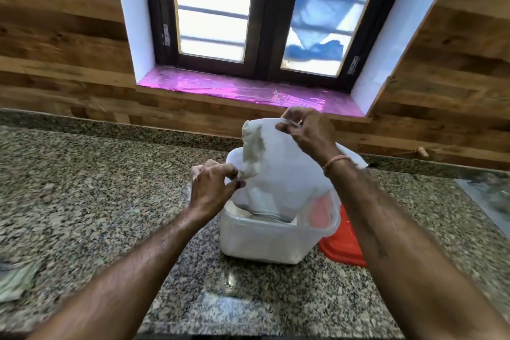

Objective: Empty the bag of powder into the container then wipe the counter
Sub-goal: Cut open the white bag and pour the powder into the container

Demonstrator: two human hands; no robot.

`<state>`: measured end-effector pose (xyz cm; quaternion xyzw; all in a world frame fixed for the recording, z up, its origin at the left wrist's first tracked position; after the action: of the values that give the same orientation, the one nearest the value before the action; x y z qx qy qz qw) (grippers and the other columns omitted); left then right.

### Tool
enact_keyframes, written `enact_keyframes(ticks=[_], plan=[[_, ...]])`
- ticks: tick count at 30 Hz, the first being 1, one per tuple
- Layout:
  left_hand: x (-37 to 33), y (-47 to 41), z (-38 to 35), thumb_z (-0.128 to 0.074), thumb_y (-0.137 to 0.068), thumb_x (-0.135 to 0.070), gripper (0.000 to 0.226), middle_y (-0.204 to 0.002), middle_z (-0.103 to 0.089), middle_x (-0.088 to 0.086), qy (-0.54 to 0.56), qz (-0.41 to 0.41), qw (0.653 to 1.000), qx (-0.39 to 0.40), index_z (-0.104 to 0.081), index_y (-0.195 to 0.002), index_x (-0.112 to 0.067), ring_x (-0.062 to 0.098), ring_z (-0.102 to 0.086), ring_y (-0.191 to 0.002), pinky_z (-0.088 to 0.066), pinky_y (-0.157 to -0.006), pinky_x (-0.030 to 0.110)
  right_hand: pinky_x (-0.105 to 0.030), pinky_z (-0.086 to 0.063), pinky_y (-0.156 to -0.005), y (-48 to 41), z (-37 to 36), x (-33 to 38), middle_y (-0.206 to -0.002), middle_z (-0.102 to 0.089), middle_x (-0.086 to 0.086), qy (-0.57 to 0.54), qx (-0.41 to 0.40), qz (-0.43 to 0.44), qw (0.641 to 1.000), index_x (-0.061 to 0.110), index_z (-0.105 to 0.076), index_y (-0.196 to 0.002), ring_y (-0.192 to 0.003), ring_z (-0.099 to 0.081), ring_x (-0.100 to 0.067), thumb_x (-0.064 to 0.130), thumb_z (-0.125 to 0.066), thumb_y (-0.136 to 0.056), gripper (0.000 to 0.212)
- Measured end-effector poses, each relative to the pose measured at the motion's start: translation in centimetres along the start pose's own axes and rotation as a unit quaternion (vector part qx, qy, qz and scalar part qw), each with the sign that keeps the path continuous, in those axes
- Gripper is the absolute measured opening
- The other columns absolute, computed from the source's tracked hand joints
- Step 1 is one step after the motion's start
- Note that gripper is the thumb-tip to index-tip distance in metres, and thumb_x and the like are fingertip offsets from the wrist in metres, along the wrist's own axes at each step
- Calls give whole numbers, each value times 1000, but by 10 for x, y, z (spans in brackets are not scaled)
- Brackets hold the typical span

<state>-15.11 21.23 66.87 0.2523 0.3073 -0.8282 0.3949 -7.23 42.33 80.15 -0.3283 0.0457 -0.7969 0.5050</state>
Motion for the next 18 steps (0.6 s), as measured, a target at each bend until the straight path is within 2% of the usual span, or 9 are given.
enact_keyframes(ticks=[2, 5, 8, 12, 14, 18], plan=[[1, 3, 0, -83, -78, -42, 18, -70, -51, -21, -11, -7, 1000, -23, -69, -77, -32, 12, -49, -88, -31, -85, 38, -34, -56, -74, -5, 0, -6, -75, -72, 10, -27, -8, -28, 999, 25, -71, -76, -74, -66, -11, 43, -79, -84, 21], [3, 5, 1, -82, -80, -40, 15, -77, -61, -18, -23, -7, 999, -31, -69, -81, -32, 11, -51, -97, -19, -87, 33, -33, -52, -69, -13, 6, -24, -62, -62, 14, -116, -54, -88, 988, 23, -64, -64, -61, -56, -6, 34, -77, -89, 30], [2, 9, 2, -81, -80, -44, 22, -83, -68, -20, -20, -3, 1000, -24, -67, -93, -34, 12, -51, -98, -21, -84, 36, -31, -48, -68, -19, 14, -34, -62, -63, 12, -153, -57, -103, 981, 16, -69, -70, -60, -54, -7, 31, -77, -90, 26], [-4, 9, 4, -75, -82, -54, 38, -94, -73, -16, -4, 26, 999, -22, -65, -113, -35, 16, -53, -104, -21, -84, 37, -29, -48, -67, -21, 26, -37, -64, -63, 9, -144, -54, -90, 984, 14, -72, -76, -62, -53, -8, 29, -76, -91, 22], [-9, 7, 2, -77, -79, -57, 35, -97, -74, -16, -7, 30, 1000, 1, -68, -105, -35, 18, -52, -108, -18, -84, 37, -27, -46, -65, -21, 28, -40, -62, -62, 10, -147, -48, -90, 984, 15, -71, -74, -60, -51, -7, 28, -75, -92, 23], [-14, 7, -3, -86, -67, -58, 33, -83, -68, -16, -13, 39, 999, 5, -65, -73, -32, 13, -49, -95, -18, -79, 36, -29, -52, -66, -21, 30, -47, -66, -66, 9, -143, -65, -102, 982, 19, -72, -72, -62, -56, -8, 27, -78, -91, 21]])
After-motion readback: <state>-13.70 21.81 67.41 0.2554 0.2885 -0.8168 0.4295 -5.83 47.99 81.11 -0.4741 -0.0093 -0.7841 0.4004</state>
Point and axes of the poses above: each hand's wrist, its own y-axis away from the middle knuckle, its own z-axis out of the back of the hand, x = y × z, the point moved 3 cm from there along -y, towards the middle knuckle
